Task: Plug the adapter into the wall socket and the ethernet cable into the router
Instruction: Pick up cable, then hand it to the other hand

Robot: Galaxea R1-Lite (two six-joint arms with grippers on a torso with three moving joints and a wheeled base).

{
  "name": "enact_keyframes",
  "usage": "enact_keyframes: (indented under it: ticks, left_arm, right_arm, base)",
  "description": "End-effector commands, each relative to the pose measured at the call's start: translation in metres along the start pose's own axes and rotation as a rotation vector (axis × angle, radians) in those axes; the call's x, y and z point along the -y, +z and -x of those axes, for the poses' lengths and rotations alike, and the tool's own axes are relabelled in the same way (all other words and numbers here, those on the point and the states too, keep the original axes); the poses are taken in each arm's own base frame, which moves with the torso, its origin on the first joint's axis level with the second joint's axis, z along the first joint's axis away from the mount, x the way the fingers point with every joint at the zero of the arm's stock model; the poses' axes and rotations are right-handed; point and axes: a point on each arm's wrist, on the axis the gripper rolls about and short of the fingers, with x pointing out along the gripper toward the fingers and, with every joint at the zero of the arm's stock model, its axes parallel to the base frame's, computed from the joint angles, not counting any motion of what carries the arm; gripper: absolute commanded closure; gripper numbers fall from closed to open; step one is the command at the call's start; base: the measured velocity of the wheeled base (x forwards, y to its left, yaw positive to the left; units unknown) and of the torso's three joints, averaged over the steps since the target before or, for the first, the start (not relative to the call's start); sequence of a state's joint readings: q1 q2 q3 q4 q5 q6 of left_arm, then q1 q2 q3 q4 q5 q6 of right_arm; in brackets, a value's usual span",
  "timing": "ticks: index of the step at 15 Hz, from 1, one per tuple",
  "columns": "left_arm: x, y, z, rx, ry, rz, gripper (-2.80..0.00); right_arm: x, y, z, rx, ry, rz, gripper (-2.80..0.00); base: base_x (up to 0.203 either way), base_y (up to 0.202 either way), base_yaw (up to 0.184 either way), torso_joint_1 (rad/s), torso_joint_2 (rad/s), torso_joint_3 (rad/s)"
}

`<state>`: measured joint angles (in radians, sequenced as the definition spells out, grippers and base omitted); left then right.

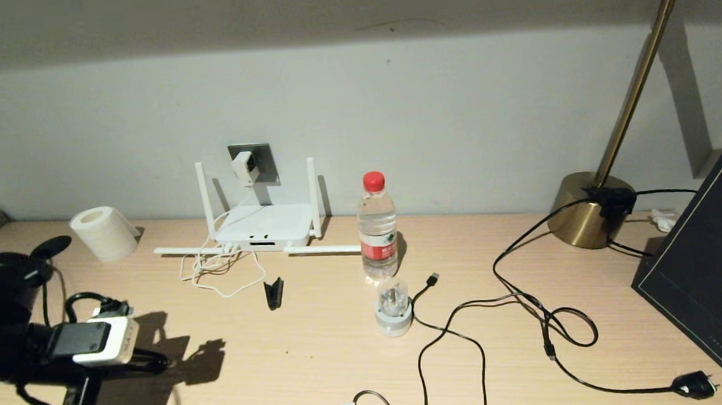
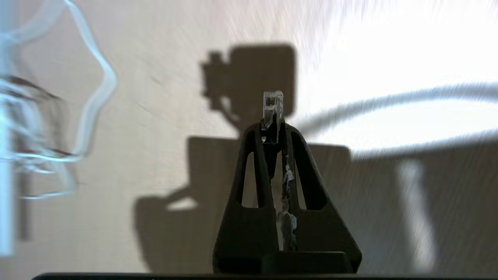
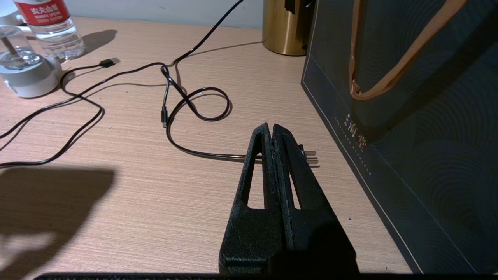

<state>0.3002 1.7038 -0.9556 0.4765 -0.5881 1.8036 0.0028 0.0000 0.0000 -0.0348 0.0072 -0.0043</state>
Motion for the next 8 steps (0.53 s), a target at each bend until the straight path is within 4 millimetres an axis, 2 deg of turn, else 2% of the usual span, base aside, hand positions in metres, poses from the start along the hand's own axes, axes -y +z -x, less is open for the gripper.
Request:
enact_keyframes:
  ticks: [1,4,8]
  left_arm:
    - [0.005,0.024,0.022,0.012,0.08,-0.04,0.0]
    - [0.024,0.041,0.029,0.111,0.165,-0.006,0.0]
    - [0.009,0.062,0.021,0.195,0.204,0.037,0.0]
  right_arm:
    - [0.0,-0.003,-0.001,-0.01,0.001,0.0,0.0]
    - [0.0,-0.003,-0.001,-0.01,0.001,0.0,0.0]
    - [0.0,-0.003,-0.001,-0.01,0.001,0.0,0.0]
  base:
    - [0.0,0.0,0.0,0.0,0.0,0.0]
    - [0.0,0.0,0.0,0.0,0.0,0.0]
    - [0.0,0.0,0.0,0.0,0.0,0.0]
